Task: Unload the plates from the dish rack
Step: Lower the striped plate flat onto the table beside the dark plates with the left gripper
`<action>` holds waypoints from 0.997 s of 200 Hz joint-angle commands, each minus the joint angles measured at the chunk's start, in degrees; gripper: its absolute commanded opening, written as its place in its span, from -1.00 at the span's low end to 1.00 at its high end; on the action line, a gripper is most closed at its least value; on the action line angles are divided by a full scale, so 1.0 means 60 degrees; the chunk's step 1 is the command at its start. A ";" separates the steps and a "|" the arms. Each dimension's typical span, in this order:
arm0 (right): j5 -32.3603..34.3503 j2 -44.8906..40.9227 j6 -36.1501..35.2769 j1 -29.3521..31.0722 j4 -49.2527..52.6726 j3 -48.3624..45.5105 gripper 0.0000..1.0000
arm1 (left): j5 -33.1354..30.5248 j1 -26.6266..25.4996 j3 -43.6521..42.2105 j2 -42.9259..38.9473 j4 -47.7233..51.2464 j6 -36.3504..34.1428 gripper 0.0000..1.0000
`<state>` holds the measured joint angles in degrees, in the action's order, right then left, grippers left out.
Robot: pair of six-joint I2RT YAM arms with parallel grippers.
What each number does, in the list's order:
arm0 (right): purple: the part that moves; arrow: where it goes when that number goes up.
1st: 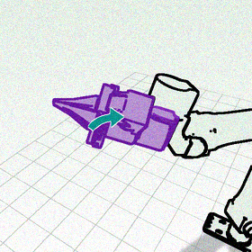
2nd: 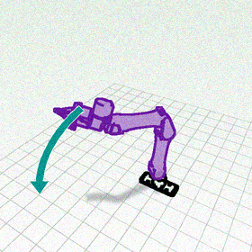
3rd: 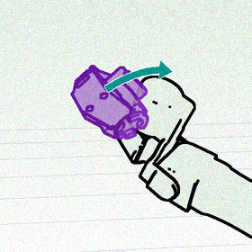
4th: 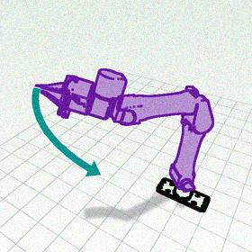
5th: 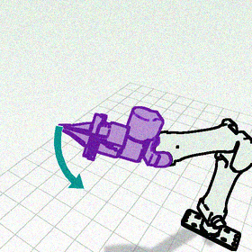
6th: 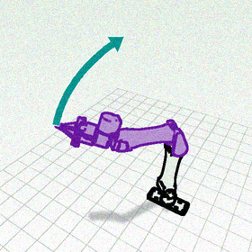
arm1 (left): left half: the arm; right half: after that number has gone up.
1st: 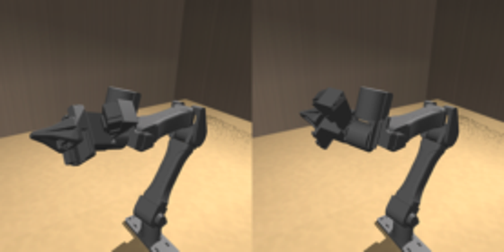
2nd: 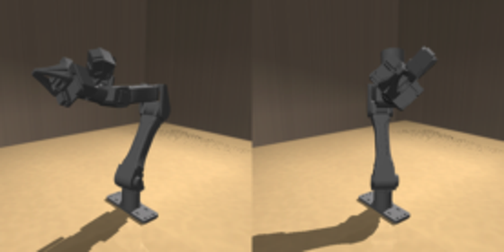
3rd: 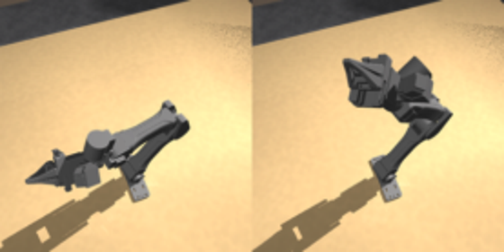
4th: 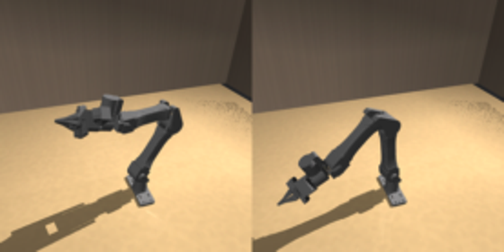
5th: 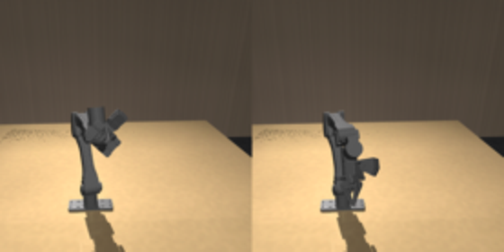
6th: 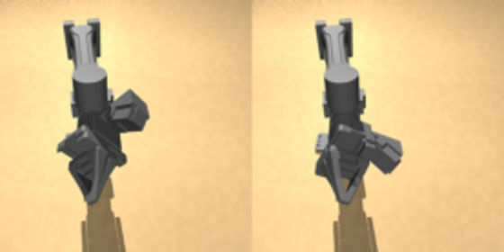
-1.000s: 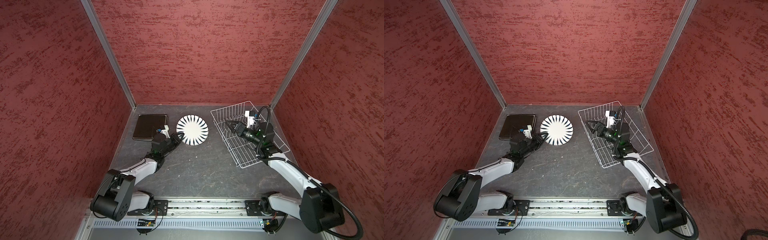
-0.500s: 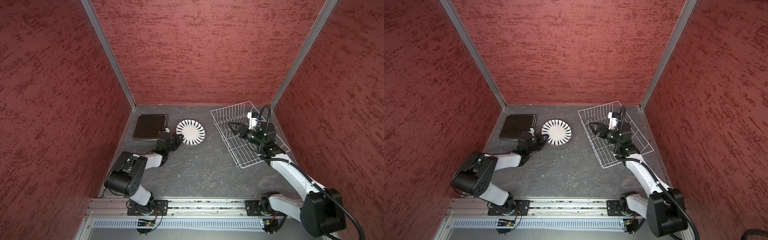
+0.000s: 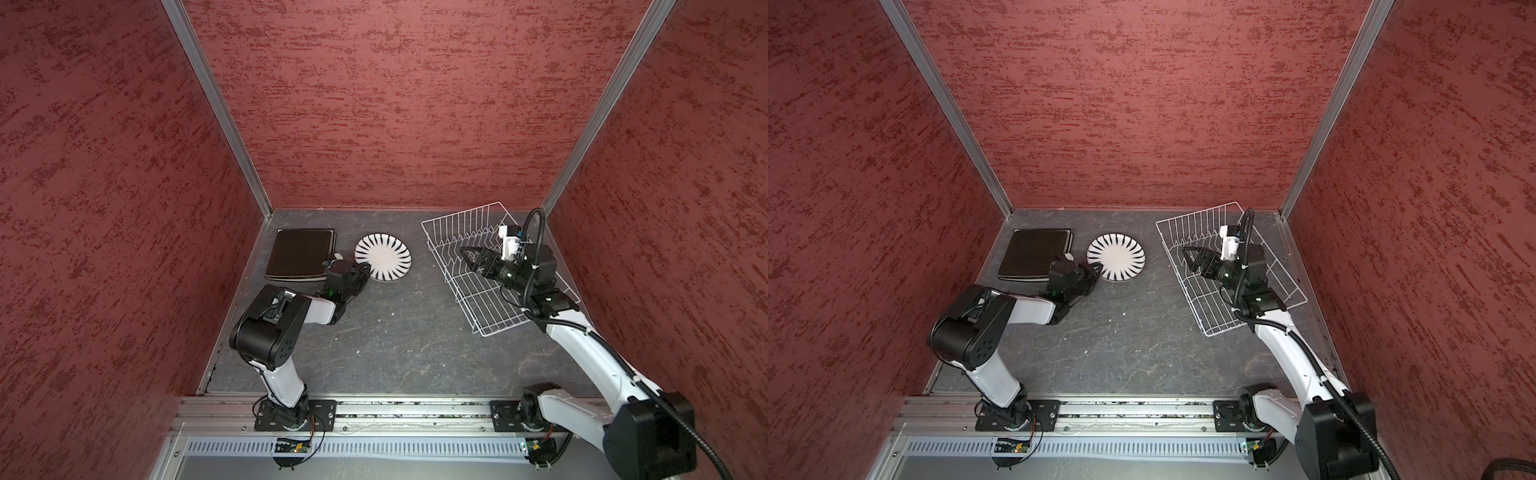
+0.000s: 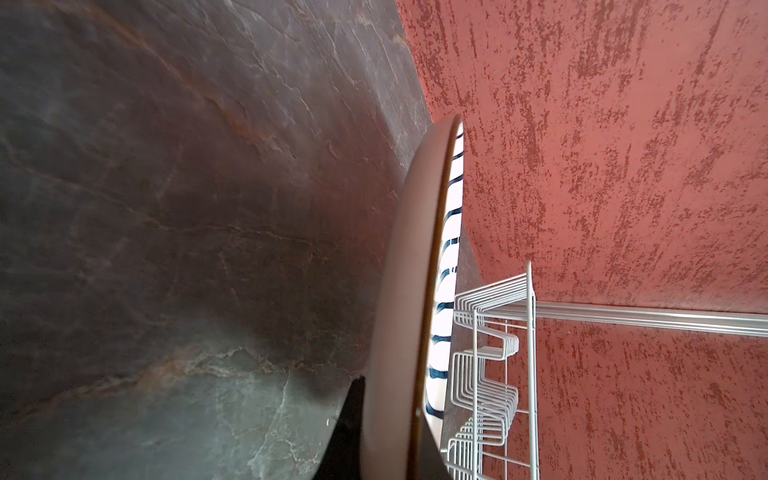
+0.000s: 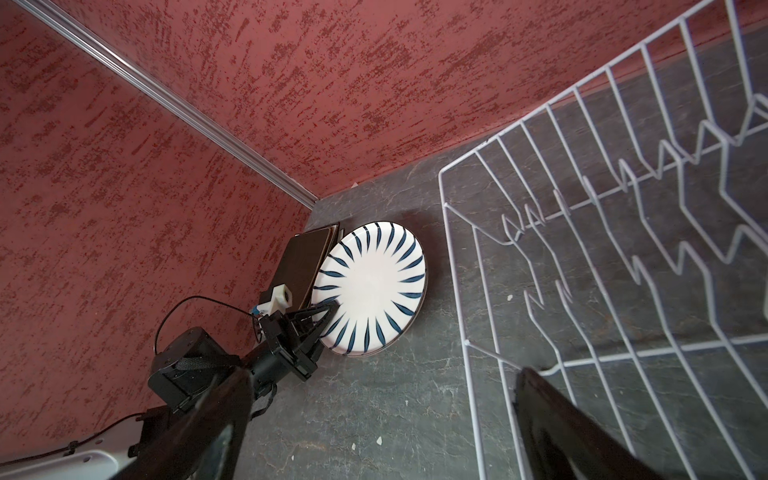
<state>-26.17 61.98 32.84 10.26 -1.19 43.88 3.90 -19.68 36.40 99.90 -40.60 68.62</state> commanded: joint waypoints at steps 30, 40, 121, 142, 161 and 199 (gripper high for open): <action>0.0338 -0.0285 -0.0506 -0.0063 0.0589 0.0449 0.98 | -0.0453 -0.0035 0.0443 0.0566 -0.2095 0.0917 -1.00; 0.0320 -0.0260 -0.0523 -0.0056 0.0623 0.0440 0.98 | -0.0445 -0.0030 0.0483 0.0705 -0.2194 0.1017 -1.00; 0.0392 -0.0339 -0.0535 -0.0066 0.0667 0.0305 0.98 | -0.0242 0.0058 0.0590 0.1246 -0.2409 0.1450 -1.00; 0.0396 -0.0393 -0.0530 -0.0071 0.0703 0.0268 0.98 | -0.0198 0.0072 0.0664 0.1273 -0.2181 0.1494 -1.00; 0.0374 -0.0506 -0.0493 -0.0055 0.0700 0.0198 0.98 | -0.0185 0.0083 0.0726 0.1288 -0.2042 0.1513 -1.00; 0.0400 -0.0588 -0.0486 -0.0066 0.0741 0.0078 0.98 | -0.0128 0.0111 0.0803 0.1338 -0.1843 0.1626 -0.90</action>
<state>-25.19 59.59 30.79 10.22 3.14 44.62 2.09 -19.49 38.96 108.47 -45.71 77.14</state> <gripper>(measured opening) 0.989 0.143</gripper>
